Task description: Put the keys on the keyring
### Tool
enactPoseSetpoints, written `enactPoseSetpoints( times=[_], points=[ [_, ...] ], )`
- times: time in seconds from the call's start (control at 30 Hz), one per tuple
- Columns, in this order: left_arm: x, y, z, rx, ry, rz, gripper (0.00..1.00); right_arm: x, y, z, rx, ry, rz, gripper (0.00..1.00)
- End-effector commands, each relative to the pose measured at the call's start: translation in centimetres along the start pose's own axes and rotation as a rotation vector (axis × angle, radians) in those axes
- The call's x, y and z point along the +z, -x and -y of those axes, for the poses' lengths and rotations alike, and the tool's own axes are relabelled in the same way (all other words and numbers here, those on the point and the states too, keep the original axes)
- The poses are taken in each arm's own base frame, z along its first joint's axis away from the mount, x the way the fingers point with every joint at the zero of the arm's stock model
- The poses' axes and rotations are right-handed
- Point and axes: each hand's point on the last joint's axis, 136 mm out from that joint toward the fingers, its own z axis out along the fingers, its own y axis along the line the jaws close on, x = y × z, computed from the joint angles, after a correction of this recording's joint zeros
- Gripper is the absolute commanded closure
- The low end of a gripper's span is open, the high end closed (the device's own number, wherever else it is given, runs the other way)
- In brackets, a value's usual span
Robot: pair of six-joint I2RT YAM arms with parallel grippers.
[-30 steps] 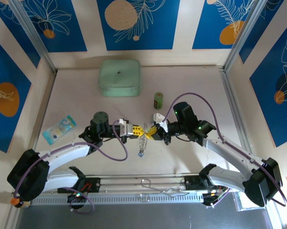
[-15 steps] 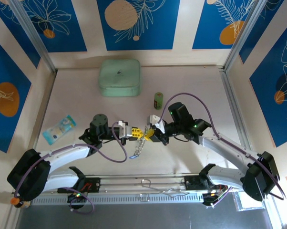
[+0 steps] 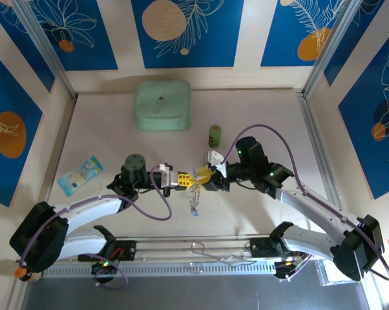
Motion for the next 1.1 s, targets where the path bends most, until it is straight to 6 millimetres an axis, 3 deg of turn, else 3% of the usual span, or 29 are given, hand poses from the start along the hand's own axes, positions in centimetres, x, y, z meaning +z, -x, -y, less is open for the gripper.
enactPoseSetpoints(
  times=[0.0, 0.17, 0.3, 0.33, 0.4, 0.53, 0.7, 0.87, 1.0, 1.07],
  points=[
    [0.2, 2.2, 0.1, 0.056, -0.031, 0.064, 1.0, 0.5, 0.7, -0.1, -0.01, 0.019, 0.012, 0.74],
    [0.3, 2.3, -0.1, 0.05, -0.025, 0.066, 1.0, 1.0, 0.4, -0.1, -0.017, 0.02, -0.009, 0.83],
    [0.3, 2.2, -0.8, 0.042, 0.015, 0.054, 1.0, 1.4, 0.3, 0.0, -0.024, 0.027, -0.031, 1.0],
    [0.3, 2.1, -1.0, 0.036, 0.026, 0.046, 1.0, 1.4, 0.3, 0.0, -0.025, 0.024, -0.04, 1.0],
    [0.3, 1.8, -1.7, 0.022, 0.061, 0.018, 0.85, 1.3, 0.0, 0.0, -0.04, 0.016, -0.068, 1.0],
    [0.4, 0.7, -2.1, 0.008, 0.072, -0.055, 0.82, 0.8, -0.9, -0.1, -0.074, 0.003, -0.163, 1.0],
    [0.5, -0.2, -2.1, -0.001, 0.063, -0.117, 0.84, 0.4, -2.0, -0.5, -0.113, 0.02, -0.296, 1.0],
    [0.6, -0.4, -1.6, -0.001, 0.035, -0.134, 0.86, 0.7, -1.6, -1.1, -0.141, 0.061, -0.341, 1.0],
    [0.6, -0.5, -1.3, 0.0, 0.017, -0.147, 1.0, 1.5, -1.0, -1.5, -0.154, 0.099, -0.351, 1.0],
    [0.6, -0.5, -1.2, 0.009, 0.016, -0.145, 1.0, 1.6, -0.5, -1.3, -0.143, 0.092, -0.319, 1.0]
  ],
)
